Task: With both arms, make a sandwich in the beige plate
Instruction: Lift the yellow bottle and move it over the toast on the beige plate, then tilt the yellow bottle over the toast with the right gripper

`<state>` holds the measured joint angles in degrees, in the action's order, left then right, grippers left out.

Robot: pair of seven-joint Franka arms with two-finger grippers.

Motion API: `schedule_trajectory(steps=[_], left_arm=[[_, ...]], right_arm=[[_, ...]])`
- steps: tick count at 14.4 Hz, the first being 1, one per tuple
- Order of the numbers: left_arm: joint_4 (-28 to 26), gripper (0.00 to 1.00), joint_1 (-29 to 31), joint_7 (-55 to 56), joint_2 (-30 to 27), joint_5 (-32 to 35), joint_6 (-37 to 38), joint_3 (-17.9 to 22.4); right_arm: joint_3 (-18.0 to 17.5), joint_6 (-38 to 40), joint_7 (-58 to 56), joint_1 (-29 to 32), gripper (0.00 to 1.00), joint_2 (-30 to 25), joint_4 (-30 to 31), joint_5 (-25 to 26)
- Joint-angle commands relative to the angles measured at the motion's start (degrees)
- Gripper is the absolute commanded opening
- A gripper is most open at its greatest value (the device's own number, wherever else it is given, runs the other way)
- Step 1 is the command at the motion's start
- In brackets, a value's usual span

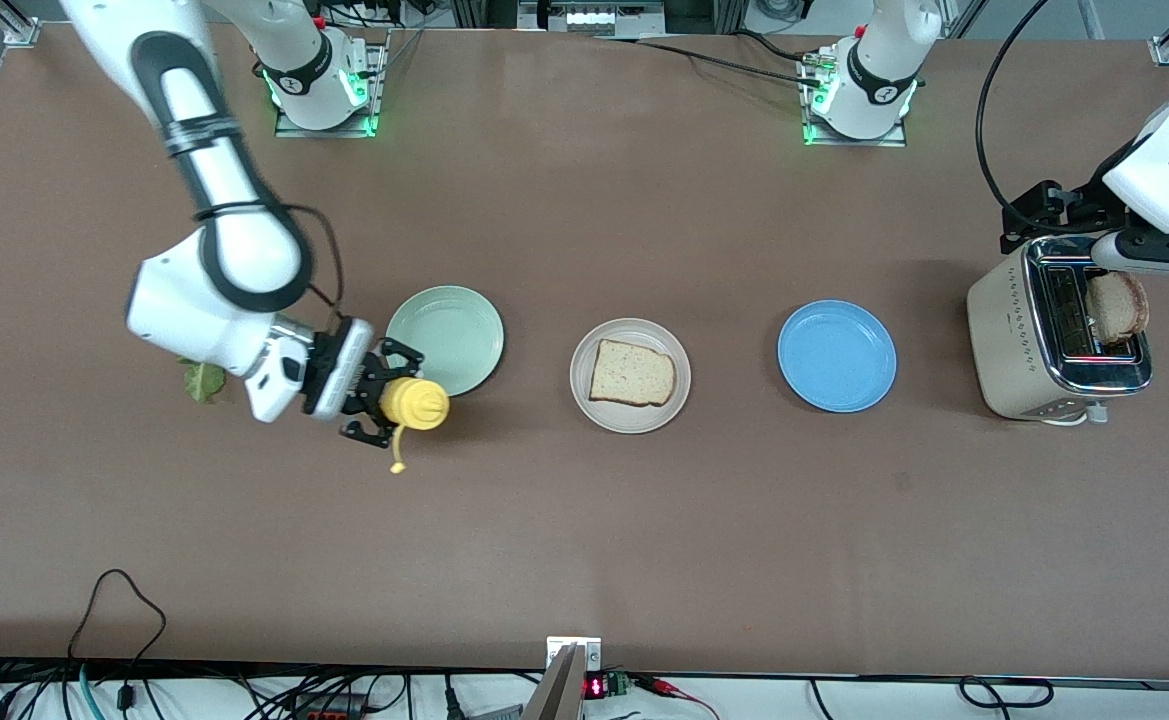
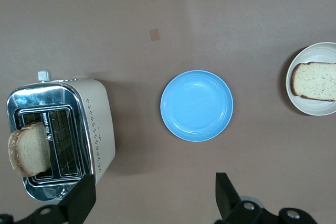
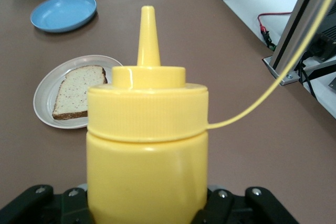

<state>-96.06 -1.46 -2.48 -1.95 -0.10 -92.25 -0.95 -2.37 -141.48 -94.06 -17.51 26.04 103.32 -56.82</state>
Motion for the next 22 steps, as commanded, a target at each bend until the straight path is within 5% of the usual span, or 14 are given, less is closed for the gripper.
schedule_trajectory(steps=[1,9,14,22], left_arm=[[0.26,1.00,-0.12,0.72,-0.42,-0.78,0.76,0.16],[0.26,1.00,-0.20,1.08,-0.51,-0.78,0.93,-0.02],[0.26,1.00,-0.12,1.16,-0.51,-0.78,0.93,-0.02],[0.26,1.00,-0.12,1.16,-0.51,-0.78,0.93,-0.02]], right_arm=[[0.61,-4.31,12.62,-5.24,0.39,-0.12,-1.71,11.51],[0.70,-5.38,46.83,-14.12,0.39,4.44,-8.57,45.20],[0.79,6.01,62.56,-19.22,0.39,8.49,-15.67,65.75],[0.96,24.39,68.31,-26.52,0.39,19.47,-31.50,80.89]])
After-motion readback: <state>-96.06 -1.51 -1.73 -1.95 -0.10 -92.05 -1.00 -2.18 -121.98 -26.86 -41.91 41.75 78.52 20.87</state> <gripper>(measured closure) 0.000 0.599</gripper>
